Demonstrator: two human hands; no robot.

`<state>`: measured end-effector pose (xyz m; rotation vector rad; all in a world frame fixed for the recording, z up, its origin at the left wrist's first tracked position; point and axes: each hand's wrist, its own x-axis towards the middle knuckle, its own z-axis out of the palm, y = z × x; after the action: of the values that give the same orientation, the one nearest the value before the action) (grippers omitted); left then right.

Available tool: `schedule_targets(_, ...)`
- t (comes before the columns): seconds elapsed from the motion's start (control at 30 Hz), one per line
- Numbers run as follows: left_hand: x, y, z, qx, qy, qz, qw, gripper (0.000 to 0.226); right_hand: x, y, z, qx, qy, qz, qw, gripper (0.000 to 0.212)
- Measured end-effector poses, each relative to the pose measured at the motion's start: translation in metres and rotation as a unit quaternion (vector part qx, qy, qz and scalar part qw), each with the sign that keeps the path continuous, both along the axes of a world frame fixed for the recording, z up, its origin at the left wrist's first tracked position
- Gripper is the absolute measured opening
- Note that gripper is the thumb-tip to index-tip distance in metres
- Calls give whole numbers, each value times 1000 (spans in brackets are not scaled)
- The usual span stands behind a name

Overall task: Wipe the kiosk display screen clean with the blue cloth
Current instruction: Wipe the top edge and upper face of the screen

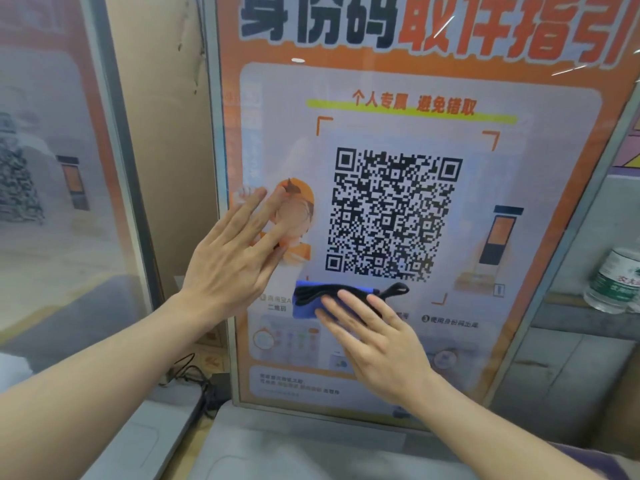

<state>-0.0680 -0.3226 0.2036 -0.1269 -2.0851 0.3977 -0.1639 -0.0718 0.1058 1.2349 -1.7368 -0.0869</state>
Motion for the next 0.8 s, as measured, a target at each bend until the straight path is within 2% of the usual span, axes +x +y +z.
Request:
schedule_targets(0.13, 5, -11, 8, -31, -10, 4, 999, 54, 1, 0, 8, 10, 12, -6, 1000, 73)
schedule_targets(0.33, 14, -21, 20, -41, -45, 0, 998, 46, 3, -28, 56, -138, 3, -28, 990, 56)
schedule_targets(0.43, 17, -22, 24, -45, -56, -3, 997, 51, 9, -43, 54, -155, -19, -23, 987, 56)
schedule_targets(0.53, 21, -24, 27, -58, -68, 4, 996, 61, 16, -50, 33, -112, -27, -19, 993, 65)
schedule_targets(0.63, 21, -26, 27, -74, -75, 10, 994, 65, 22, -54, 10, -23, -29, -12, 999, 70)
schedule_targets(0.73, 20, -33, 30, -108, -73, 11, 991, 60, 23, -49, -1, 63, -12, -2, 998, 66)
schedule_targets(0.8, 20, -40, 36, -133, -78, 16, 988, 56, 19, -45, 5, 75, -2, 1, 997, 63)
